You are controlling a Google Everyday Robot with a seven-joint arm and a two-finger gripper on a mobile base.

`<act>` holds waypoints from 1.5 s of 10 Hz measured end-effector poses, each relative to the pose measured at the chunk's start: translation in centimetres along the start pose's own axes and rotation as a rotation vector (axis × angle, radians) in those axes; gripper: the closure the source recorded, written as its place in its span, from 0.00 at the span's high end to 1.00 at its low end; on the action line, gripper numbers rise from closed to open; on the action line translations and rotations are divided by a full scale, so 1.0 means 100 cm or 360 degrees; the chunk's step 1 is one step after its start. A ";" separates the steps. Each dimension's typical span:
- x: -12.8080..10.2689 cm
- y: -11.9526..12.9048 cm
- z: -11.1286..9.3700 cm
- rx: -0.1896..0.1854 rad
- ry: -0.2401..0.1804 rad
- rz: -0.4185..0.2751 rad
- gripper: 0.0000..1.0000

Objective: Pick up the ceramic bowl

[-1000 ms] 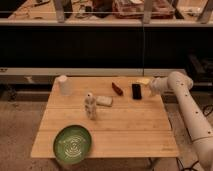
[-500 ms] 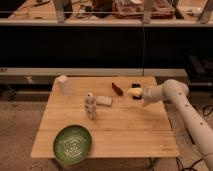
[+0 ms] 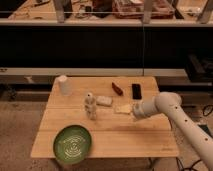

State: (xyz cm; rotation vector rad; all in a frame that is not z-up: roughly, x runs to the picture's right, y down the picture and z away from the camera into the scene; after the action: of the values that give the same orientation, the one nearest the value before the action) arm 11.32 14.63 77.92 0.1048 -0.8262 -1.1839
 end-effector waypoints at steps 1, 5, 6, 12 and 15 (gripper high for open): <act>-0.001 -0.001 0.000 -0.0002 -0.0004 -0.0007 0.80; -0.003 -0.004 0.001 0.0004 -0.0011 -0.0016 0.80; -0.011 -0.016 0.005 0.0018 -0.0036 -0.0053 0.80; -0.136 -0.153 0.089 0.0041 -0.0472 -0.0502 0.80; -0.120 -0.179 0.128 -0.0027 -0.0477 -0.0599 0.80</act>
State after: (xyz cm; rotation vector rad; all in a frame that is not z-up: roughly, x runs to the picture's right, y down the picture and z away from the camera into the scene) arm -11.99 21.83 72.25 0.0713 -1.0905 -1.5856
